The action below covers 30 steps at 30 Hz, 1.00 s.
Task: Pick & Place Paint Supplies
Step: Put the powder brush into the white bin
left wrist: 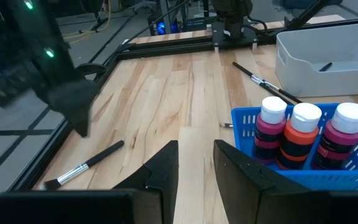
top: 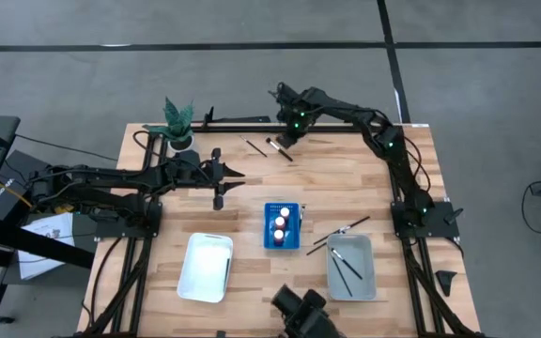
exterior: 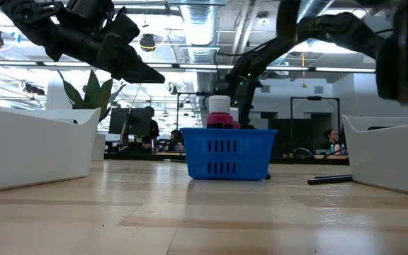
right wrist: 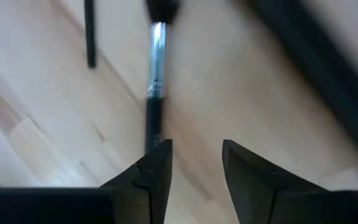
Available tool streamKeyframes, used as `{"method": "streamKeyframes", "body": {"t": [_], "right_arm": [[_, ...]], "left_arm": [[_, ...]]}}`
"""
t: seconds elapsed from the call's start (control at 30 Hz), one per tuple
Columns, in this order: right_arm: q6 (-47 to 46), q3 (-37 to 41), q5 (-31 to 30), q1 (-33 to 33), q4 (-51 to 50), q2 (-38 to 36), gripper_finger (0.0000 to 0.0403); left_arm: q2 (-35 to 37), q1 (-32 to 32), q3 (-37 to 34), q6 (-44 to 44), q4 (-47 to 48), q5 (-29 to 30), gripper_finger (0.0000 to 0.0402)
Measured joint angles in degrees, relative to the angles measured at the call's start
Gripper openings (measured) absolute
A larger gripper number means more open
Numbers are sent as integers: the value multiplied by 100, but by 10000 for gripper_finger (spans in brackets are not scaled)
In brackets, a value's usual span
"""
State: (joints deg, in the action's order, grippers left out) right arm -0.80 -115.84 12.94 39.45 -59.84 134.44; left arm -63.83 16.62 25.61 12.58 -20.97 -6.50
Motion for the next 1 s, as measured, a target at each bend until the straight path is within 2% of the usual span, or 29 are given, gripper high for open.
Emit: {"method": "streamKeyframes", "body": {"t": [0.47,0.9,1.0], "right_arm": [[218,-10,-540,-469,-608,78,136],[1282,-10,-559,-434,-1030,84,136],[1227,-2,-530,-440,-964,41,136]], "left_arm": [[0,-15,0,2,41,-1,94],[0,-15,0,2,43,-1,94],[0,-15,0,2,41,-1,94]]}}
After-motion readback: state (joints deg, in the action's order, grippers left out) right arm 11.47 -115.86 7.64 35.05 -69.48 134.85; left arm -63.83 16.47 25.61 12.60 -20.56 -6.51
